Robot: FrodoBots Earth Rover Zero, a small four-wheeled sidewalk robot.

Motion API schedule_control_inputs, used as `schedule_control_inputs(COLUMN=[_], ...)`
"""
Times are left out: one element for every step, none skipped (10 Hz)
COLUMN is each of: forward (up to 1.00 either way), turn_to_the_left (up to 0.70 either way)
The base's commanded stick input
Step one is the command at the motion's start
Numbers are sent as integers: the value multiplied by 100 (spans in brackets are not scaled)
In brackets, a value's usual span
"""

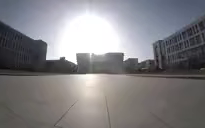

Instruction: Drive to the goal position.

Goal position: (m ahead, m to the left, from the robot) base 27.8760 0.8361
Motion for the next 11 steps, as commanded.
schedule_control_inputs(forward=[100,100,100,100,100,100,100,100,100,100,100], turn_to_the_left=[3,3,3,3,3,3,3,3,3,3,3])
